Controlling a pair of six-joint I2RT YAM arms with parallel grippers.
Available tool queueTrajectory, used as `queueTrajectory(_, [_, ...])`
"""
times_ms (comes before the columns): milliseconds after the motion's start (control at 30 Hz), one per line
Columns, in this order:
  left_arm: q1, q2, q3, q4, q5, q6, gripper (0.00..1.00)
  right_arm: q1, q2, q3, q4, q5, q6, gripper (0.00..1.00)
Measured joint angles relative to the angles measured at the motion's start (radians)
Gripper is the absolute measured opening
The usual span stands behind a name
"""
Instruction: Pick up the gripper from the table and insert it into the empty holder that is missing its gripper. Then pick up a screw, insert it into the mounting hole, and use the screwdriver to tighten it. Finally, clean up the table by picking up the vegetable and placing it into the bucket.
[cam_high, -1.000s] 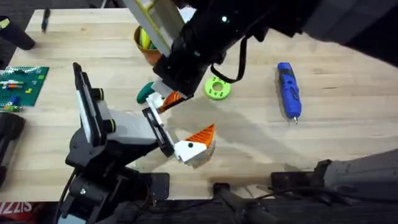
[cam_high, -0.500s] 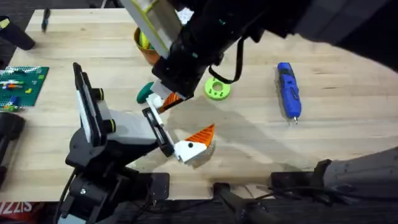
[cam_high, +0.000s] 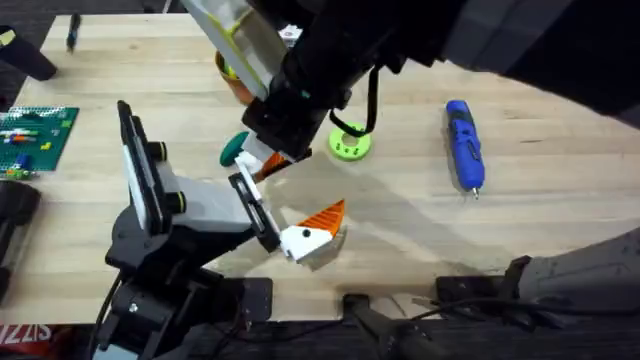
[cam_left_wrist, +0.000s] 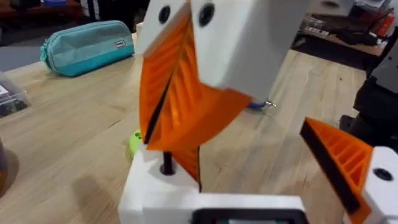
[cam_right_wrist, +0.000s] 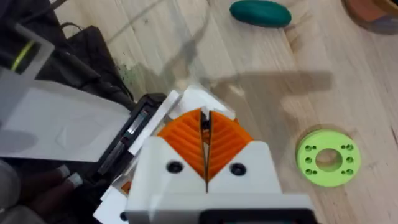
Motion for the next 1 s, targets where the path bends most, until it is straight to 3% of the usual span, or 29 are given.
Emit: queueTrajectory(1000, [0.000, 0.000, 0.000, 0.000, 0.000, 0.000, 0.986, 0.000, 0.017, 0.000, -0.001, -0.037, 0.000, 0.007])
